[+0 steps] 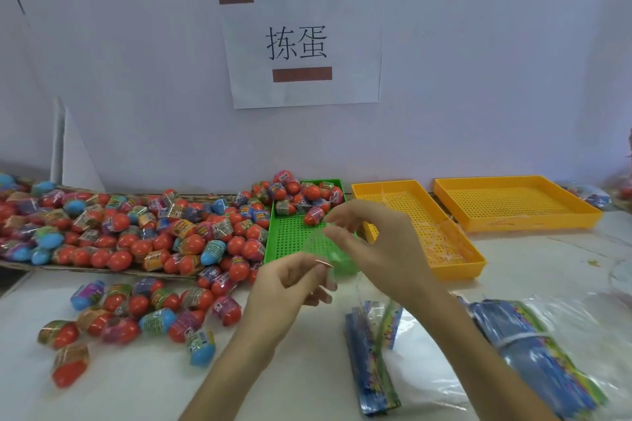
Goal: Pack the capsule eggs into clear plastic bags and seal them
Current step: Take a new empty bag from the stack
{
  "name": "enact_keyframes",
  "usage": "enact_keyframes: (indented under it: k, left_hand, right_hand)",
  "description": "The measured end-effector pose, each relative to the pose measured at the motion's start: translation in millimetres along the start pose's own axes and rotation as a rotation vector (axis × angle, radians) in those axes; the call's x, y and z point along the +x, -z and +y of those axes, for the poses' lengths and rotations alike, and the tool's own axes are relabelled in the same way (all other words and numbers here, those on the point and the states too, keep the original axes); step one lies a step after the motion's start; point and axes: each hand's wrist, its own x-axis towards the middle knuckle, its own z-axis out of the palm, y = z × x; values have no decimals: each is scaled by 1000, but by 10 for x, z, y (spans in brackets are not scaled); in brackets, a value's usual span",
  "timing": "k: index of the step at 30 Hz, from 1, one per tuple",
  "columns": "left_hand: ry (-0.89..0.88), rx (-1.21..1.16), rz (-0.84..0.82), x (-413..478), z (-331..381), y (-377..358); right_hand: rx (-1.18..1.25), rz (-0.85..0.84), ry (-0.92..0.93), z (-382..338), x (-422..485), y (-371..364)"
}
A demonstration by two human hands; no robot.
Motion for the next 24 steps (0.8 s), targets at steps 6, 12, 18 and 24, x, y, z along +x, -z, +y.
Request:
enact_keyframes:
  k: [6,12,18,24]
  left_hand:
    - [-19,-203,171,69,24,159]
    - [-61,-203,129,53,8,133]
    - [-238,-14,120,35,-8,96]
    - [-338,115,49,7,-69,-11]
  right_hand:
    - [116,65,-296,215,-59,139]
    - [167,61,-234,51,-134,-30]
    - [238,-6,-260,-160,-245,-266]
    - [250,65,-346,-166,-256,-273]
